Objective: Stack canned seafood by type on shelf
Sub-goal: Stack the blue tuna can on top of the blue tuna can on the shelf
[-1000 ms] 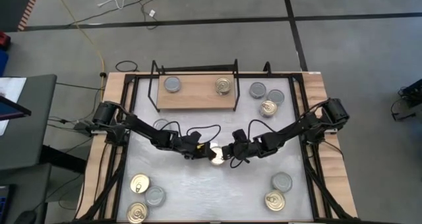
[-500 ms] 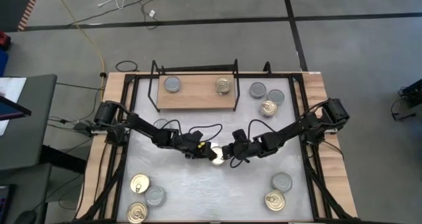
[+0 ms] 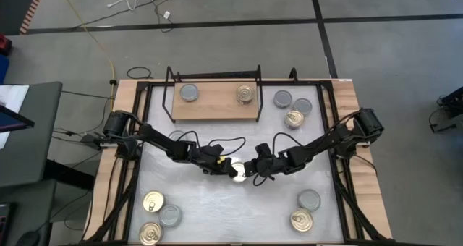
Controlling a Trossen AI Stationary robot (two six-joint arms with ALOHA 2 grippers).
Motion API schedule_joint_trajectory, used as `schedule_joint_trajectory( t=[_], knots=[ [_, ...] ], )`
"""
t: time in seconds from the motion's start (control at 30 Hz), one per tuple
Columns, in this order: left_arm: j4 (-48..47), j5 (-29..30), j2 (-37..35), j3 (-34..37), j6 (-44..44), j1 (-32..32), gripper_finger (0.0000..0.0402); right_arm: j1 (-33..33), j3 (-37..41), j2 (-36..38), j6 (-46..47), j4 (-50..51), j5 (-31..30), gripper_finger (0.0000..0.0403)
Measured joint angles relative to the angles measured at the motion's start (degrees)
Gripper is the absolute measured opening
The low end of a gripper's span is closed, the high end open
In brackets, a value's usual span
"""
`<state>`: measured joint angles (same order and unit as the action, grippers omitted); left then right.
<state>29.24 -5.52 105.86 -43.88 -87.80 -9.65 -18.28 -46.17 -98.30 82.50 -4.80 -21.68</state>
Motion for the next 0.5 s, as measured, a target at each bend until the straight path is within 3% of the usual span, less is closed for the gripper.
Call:
schedule_joint_trajectory(
  t=[0.5],
  knots=[
    [1.4,3.9,0.1,0.1,-1.8,-1.8,0.0309,0.0,0.0,0.0,0.1,0.0,0.1,0.0021]
  ],
)
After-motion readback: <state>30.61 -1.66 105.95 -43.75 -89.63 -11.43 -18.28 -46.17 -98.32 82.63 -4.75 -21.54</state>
